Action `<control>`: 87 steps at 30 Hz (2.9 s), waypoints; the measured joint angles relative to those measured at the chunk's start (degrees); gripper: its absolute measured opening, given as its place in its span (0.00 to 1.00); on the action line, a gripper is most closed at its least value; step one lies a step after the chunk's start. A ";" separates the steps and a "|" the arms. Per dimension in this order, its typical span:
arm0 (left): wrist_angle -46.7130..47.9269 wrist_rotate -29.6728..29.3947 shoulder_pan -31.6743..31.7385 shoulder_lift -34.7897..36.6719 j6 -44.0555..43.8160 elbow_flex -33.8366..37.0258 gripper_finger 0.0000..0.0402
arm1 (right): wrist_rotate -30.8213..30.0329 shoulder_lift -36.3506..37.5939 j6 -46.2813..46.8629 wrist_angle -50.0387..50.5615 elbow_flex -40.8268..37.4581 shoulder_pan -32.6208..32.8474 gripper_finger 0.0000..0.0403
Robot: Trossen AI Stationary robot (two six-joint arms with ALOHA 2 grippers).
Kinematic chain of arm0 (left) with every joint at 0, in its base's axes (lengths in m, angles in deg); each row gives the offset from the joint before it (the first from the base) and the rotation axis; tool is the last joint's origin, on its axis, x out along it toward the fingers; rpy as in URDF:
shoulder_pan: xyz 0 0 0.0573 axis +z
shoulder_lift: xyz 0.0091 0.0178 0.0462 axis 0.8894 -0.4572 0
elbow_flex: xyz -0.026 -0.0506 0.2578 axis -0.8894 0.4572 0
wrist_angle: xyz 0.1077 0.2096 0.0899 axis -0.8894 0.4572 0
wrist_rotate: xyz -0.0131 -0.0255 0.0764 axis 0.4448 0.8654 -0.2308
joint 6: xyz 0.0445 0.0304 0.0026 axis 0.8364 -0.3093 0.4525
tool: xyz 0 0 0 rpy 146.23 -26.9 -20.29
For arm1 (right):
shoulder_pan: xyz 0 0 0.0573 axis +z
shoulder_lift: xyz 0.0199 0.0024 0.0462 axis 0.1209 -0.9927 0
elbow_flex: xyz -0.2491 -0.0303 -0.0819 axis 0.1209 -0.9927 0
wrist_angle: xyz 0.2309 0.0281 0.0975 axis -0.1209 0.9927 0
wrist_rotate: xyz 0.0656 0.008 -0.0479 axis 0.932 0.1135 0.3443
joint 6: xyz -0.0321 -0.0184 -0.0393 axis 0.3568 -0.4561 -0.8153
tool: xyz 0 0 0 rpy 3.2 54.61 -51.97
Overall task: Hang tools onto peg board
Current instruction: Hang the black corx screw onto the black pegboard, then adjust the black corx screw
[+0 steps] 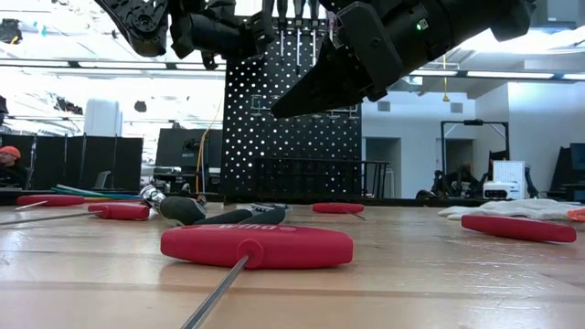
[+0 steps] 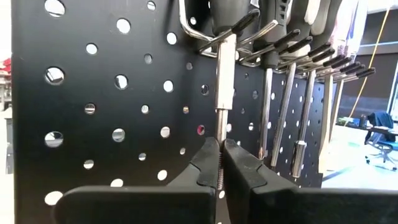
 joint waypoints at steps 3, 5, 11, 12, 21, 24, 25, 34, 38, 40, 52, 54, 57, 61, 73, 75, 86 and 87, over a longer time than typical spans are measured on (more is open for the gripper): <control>0.87 -0.04 0.00 0.08 -1.13 -0.02 0.03 | 0.00 0.00 0.00 -0.09 0.00 0.00 0.53; 1.81 -0.09 0.06 0.11 -1.35 -0.02 0.06 | 0.00 0.00 0.00 -0.09 0.00 0.00 0.53; 4.70 0.82 0.09 -0.11 -1.65 0.15 0.21 | 0.00 0.00 0.06 -0.37 0.00 0.00 0.53; 5.09 0.95 0.09 0.00 -2.02 0.14 0.24 | 0.00 0.00 0.09 -0.38 0.00 0.00 0.53; 11.94 1.16 -1.95 2.17 2.18 0.13 0.39 | 0.00 0.00 0.09 -0.22 -0.02 0.03 0.53; 16.47 1.16 -3.43 4.98 4.32 0.13 0.40 | 0.00 0.00 0.09 0.21 -0.02 0.08 0.53; 18.40 1.17 -4.01 6.19 4.57 0.11 0.40 | 0.00 0.00 0.09 0.21 -0.02 0.08 0.53; 40.31 1.18 -9.12 16.77 5.36 0.09 0.40 | 0.00 0.00 0.44 -0.19 -0.02 0.06 0.53; 42.58 1.19 -11.21 20.25 6.03 2.63 0.40 | 0.00 0.00 0.51 -0.41 -0.02 0.06 0.53; 37.69 3.14 -12.44 21.81 8.08 6.10 0.40 | -0.02 0.00 0.59 -0.47 -0.02 0.06 0.53; 6.34 27.66 -2.79 14.73 10.16 12.51 0.06 | -0.04 0.00 0.63 -3.17 -0.02 -1.18 0.53; 6.25 27.85 -0.92 12.38 9.76 9.93 0.02 | -0.03 0.00 0.74 -3.10 -0.02 -1.22 0.53; 6.45 27.85 1.31 9.68 9.78 6.60 0.02 | -0.04 0.00 0.86 -2.95 -0.02 -1.21 0.53; 6.57 27.79 3.77 6.94 8.94 3.73 0.00 | -0.03 0.00 1.03 -2.42 -0.02 -1.03 0.53; 7.16 30.22 9.77 -1.53 2.85 1.51 0.00 | -0.02 0.00 1.62 -1.53 -0.02 -0.37 0.53; 8.17 30.26 9.14 -1.19 3.57 1.51 0.00 | -0.02 0.00 1.61 -1.49 -0.02 -0.38 0.53; 21.01 23.64 -0.27 9.16 13.87 1.49 0.00 | -0.02 0.00 1.57 -0.68 -0.02 -0.38 0.53; 20.81 21.50 -0.85 9.84 14.83 1.49 0.00 | -0.02 0.00 1.57 -0.68 -0.02 -0.38 0.53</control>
